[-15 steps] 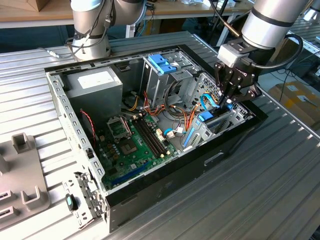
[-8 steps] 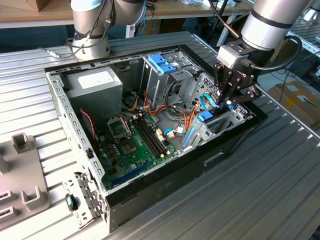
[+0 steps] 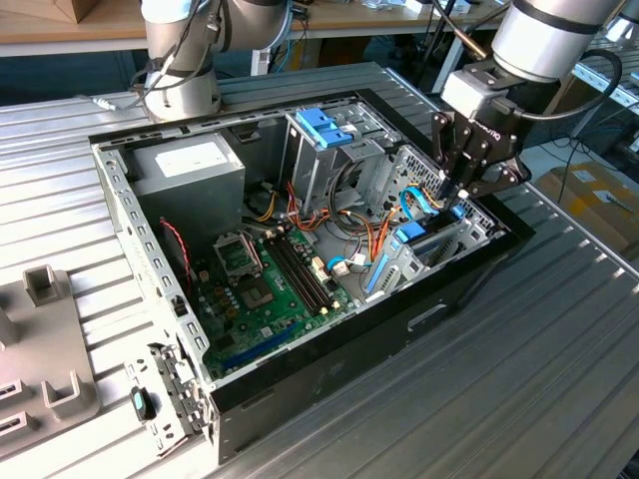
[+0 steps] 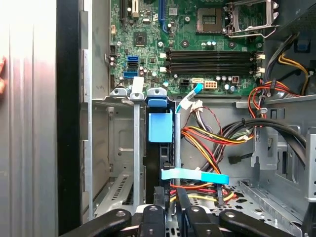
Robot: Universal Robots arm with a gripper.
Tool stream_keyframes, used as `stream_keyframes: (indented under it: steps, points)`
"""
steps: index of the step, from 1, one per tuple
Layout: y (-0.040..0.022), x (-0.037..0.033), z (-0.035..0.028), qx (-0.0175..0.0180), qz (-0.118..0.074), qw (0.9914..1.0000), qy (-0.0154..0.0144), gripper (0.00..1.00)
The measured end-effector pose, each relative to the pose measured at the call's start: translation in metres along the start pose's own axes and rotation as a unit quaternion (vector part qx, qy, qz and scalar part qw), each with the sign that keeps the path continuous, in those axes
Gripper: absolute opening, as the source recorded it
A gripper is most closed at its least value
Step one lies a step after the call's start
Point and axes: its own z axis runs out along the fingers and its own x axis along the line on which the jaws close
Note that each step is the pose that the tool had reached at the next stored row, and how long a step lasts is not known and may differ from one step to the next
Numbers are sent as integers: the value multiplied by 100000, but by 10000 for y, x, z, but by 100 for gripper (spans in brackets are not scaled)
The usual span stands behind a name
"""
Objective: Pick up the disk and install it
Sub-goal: 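Insert the second disk wire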
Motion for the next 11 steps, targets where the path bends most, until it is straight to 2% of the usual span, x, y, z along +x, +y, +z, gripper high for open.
stream_keyframes:
  steps: [2, 7, 9, 11]
  points:
    - [1, 0, 0, 1, -1, 100000, 0, 24]
    - [150, -3, -2, -1, 4, 100000, 2, 24]
    - [238, -4, -2, -1, -2, 100000, 2, 24]
    - [277, -4, -1, -2, 2, 100000, -4, 24]
